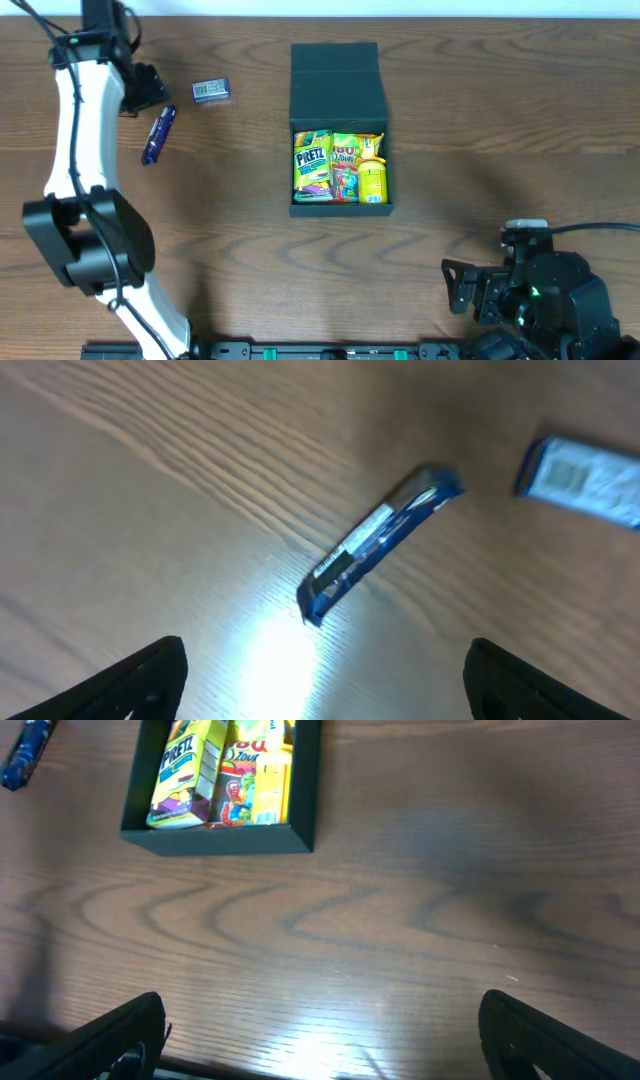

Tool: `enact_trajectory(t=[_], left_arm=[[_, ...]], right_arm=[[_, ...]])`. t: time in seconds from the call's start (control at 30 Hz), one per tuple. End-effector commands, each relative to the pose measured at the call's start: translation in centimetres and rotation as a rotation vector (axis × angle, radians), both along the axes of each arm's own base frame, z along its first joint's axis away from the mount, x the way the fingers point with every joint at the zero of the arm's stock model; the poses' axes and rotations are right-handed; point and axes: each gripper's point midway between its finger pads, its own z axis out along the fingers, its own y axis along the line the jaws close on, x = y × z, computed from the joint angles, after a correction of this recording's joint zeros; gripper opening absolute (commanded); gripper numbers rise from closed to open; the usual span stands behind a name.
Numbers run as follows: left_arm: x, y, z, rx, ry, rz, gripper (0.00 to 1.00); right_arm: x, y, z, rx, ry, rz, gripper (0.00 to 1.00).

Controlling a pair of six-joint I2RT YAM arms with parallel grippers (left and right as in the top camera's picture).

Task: Pack container
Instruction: 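Move the left gripper to the blue wrapped bar and grasp it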

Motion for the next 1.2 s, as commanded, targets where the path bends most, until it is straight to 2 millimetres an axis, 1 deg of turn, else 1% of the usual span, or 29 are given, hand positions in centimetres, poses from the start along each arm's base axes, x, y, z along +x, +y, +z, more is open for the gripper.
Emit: enact_trajectory(t=[0.0, 0.1, 0.2, 0.3, 0.53, 0.63, 0.77, 0.83, 0.93, 1.17], left_arm=[[0.4, -0.6, -3.3, -0.105, 0.067, -0.184, 0.88], [0.4, -0.5, -5.8, -0.132, 0.119, -0.257, 0.87], [0.4, -0.8, -7.4, -0.144, 0.155, -0.325, 0.85], [0.2, -0.8, -9.2, -0.152, 0.2, -0.369, 0.79], [-0.1, -0.9, -13.1, -0.176, 0.274, -0.407, 0.83], [0.1, -0.9, -14.0, -0.178, 0.278, -0.406, 0.83], [0.3, -0.8, -14.7, -0.179, 0.278, -0.406, 0.82], [0.5, -0.8, -14.9, -0.177, 0.273, -0.407, 0.82], [0.8, -0.7, -14.8, -0.17, 0.259, -0.407, 0.78], [1.1, -0.6, -15.4, -0.163, 0.245, -0.408, 0.76]], right_arm=[[0.0, -0.1, 0.3, -0.005, -0.012, 0.002, 0.99], [0.0, -0.1, 0.3, -0.005, -0.012, 0.002, 0.99], [0.0, -0.1, 0.3, -0.005, -0.012, 0.002, 0.99], [0.0, -0.1, 0.3, -0.005, -0.012, 0.002, 0.99], [0.0, -0.1, 0.3, -0.005, -0.012, 0.002, 0.99], [0.0, -0.1, 0.3, -0.005, -0.012, 0.002, 0.99], [0.0, -0.1, 0.3, -0.005, -0.012, 0.002, 0.99], [0.0, -0.1, 0.3, -0.005, -0.012, 0.002, 0.99], [0.0, -0.1, 0.3, -0.005, -0.012, 0.002, 1.0], [0.0, -0.1, 0.3, -0.005, -0.012, 0.002, 0.99]])
